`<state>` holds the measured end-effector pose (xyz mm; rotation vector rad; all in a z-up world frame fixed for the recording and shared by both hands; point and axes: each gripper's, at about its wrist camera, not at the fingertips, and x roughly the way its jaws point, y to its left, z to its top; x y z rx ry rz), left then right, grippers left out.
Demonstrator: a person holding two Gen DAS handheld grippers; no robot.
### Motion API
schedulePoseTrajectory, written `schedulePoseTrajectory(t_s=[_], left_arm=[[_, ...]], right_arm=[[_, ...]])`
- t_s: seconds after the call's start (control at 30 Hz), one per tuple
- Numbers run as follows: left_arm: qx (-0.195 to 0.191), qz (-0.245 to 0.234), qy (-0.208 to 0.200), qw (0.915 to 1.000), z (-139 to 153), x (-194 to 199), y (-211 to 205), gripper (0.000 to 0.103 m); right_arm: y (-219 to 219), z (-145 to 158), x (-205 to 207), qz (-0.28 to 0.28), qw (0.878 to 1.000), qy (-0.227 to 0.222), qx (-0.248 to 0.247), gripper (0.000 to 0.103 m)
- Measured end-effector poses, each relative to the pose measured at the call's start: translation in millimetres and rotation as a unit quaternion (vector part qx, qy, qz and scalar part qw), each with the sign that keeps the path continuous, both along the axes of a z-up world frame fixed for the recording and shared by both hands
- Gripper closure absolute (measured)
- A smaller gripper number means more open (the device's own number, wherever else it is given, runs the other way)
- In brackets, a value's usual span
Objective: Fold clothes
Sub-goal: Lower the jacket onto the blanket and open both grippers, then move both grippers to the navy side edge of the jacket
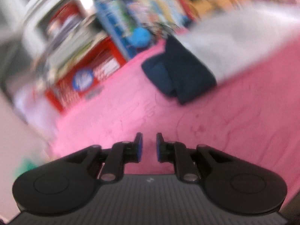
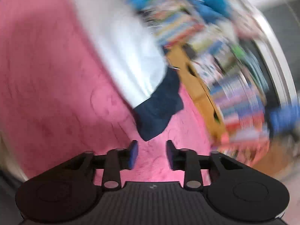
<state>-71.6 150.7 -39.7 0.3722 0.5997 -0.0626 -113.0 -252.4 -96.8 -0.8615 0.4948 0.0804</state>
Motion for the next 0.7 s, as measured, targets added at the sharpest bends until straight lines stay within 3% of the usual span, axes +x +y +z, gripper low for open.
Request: schedulePoseTrajectory(t_s=[0.03,0.1,0.17,0.23,0.3,0.37,0.43,0.5,0.53,0.6,0.7], left_arm=[[-0.05,0.013,-0.001,0.9987,5.7,-2.2,4.8,0.078],[-0.133,0.032,-0.007,0.9906,15.3,-2.4,7.8,0.075],[-0.173,0.036,-0.016,0.9842,21.4,6.1,-2.5,0.074],[-0.189,0.031,-0.023,0.9813,23.7,18.1,-19.6,0.07],[-0.175,0.011,-0.027,0.9841,25.8,26.7,-41.0,0.068],[-0.134,-0.025,-0.032,0.9901,26.0,31.1,-66.0,0.067],[-0.09,-0.061,-0.038,0.9933,26.1,35.1,-91.3,0.06],[-0.042,-0.099,-0.05,0.993,22.9,31.3,-113.7,0.059],[-0.036,-0.111,-0.051,0.9919,22.2,30.1,-121.6,0.059],[-0.077,-0.12,-0.034,0.9891,22.5,32.2,-130.3,0.055],[-0.165,-0.099,-0.005,0.9813,14.4,40.6,-141.8,0.048]], right_arm=[[2.6,6.1,-5.2,-0.019,0.998,-0.017,0.053,0.048],[11.0,16.5,-7.8,-0.047,0.984,-0.042,0.168,0.047],[25.5,22.6,1.6,-0.054,0.958,-0.037,0.281,0.047],[47.0,26.5,16.1,-0.043,0.935,-0.029,0.349,0.048],[73.9,30.2,32.5,-0.028,0.929,-0.036,0.367,0.048],[99.9,34.2,48.8,-0.013,0.923,-0.039,0.384,0.048],[117.5,40.6,63.6,-0.004,0.92,-0.011,0.392,0.048],[126.7,41.3,67.3,0.007,0.92,0.007,0.393,0.048],[130.5,41.5,68.8,0.01,0.919,0.014,0.393,0.047],[131.3,40.8,70.0,-0.003,0.921,0.018,0.389,0.047],[123.1,39.6,79.9,-0.027,0.912,0.032,0.407,0.047]])
